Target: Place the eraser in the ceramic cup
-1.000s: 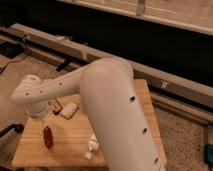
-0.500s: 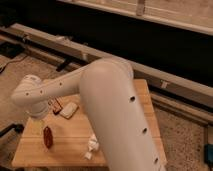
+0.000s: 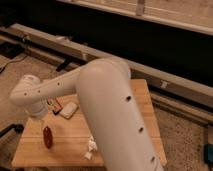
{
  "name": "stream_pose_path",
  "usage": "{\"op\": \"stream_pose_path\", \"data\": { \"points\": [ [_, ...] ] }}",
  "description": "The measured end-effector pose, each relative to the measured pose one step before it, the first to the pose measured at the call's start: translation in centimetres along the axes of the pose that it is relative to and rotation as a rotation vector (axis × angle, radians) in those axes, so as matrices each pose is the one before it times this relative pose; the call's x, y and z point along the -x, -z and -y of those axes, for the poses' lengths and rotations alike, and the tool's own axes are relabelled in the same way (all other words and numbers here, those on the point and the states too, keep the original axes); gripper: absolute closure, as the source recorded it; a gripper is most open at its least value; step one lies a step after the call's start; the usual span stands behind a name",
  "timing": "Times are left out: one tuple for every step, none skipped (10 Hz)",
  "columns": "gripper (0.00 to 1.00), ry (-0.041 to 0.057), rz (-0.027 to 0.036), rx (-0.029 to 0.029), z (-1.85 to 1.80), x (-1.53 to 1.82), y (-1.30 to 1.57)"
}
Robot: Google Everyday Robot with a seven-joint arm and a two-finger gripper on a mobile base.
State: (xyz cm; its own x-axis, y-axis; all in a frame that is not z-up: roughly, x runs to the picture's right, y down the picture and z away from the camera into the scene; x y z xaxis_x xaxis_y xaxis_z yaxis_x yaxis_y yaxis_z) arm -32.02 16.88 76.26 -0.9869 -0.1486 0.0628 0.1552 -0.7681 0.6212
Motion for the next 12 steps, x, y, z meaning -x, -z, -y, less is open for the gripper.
{"op": "stream_pose_path", "data": {
  "points": [
    [0.20,0.00324,0.03675,0.01643,-1.260,-0.922,-0.090],
    [0.20,-0.00149,0.03450,0.01980,-1.902,-1.177,-0.028],
    [0.20,-0.01021,0.02726,0.01633,-1.868,-0.822,-0.177],
    [0.20,-0.02399,0.02926,0.01692,-2.121,-0.397,-0.534],
    [0.20,-0.02423,0.02489,0.01926,-1.678,0.123,-0.874],
    [0.20,-0.03567,0.01675,0.02210,-1.452,0.481,-0.946],
    [0.20,-0.04096,0.01025,0.02693,-1.181,0.734,-0.841],
    [0.20,-0.05497,0.00025,0.03092,-1.238,0.762,-0.952],
    [0.20,-0.04517,-0.00163,0.02424,-0.930,0.629,-0.720],
    [0.20,-0.03301,-0.01043,0.02232,-0.348,0.009,-0.451],
    [0.20,-0.02575,-0.01554,0.01683,-0.045,-0.353,-0.171],
    [0.20,-0.01216,-0.00722,0.00339,-0.188,-0.039,-0.286]
  ]
}}
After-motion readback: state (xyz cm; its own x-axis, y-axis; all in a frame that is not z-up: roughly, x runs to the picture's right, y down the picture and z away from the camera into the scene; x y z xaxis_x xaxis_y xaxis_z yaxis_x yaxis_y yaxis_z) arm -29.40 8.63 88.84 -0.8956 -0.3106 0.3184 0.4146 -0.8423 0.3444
